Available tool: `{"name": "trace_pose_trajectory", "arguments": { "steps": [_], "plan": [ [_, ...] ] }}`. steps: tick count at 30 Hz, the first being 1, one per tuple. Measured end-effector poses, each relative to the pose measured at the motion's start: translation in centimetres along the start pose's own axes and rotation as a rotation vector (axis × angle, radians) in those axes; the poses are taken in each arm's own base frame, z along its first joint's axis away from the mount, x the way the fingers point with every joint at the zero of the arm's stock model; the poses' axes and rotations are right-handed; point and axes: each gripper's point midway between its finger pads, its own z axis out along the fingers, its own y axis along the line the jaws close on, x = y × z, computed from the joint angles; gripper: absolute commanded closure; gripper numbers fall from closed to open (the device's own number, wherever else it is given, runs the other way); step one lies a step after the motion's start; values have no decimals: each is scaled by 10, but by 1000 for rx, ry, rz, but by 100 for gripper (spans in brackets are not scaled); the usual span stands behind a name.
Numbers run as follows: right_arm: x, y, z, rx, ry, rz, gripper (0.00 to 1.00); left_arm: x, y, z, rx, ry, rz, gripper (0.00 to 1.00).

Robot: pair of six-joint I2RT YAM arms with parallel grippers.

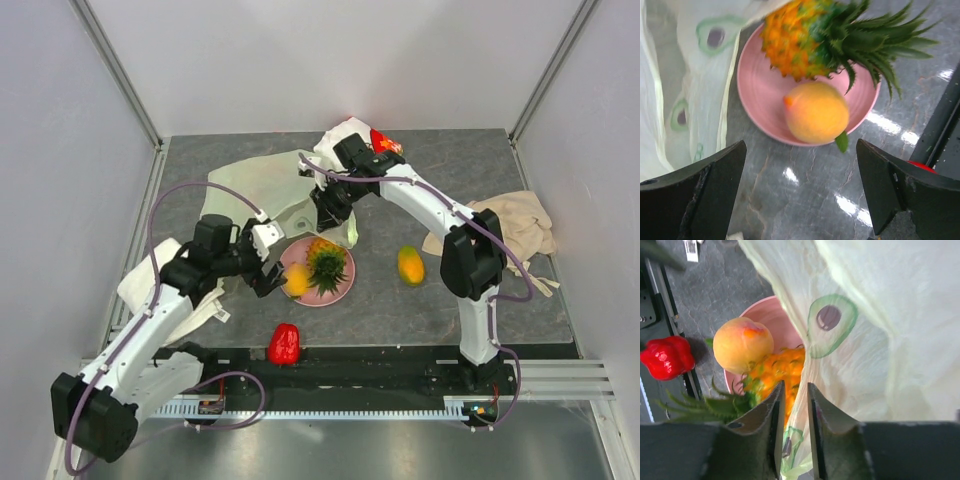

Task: Take the fake fruits out of the plastic bag

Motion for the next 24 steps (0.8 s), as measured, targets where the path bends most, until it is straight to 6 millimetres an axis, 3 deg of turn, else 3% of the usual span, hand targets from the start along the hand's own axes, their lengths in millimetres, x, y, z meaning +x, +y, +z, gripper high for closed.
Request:
{"name": "trace_pose_trajectory", "arguments": {
  "steps": [4,10,16,20,24],
  "plan": [
    [-12,-5,-7,28,-44,-9,68,-28,-26,9,92,-52,176,2],
    [-19,-14,-13,51,-82,27,65,-36,-50,29,164,-102,462,2],
    [-24,-23,-24,73,-115,71,52,-47,-74,57,228,-166,679,6],
    [-35,-28,-59,125,-186,85,47,-43,-88,77,299,-172,805,11],
    [-43,-33,-122,215,-289,97,45,-49,-99,94,411,-177,916,20]
  ]
}}
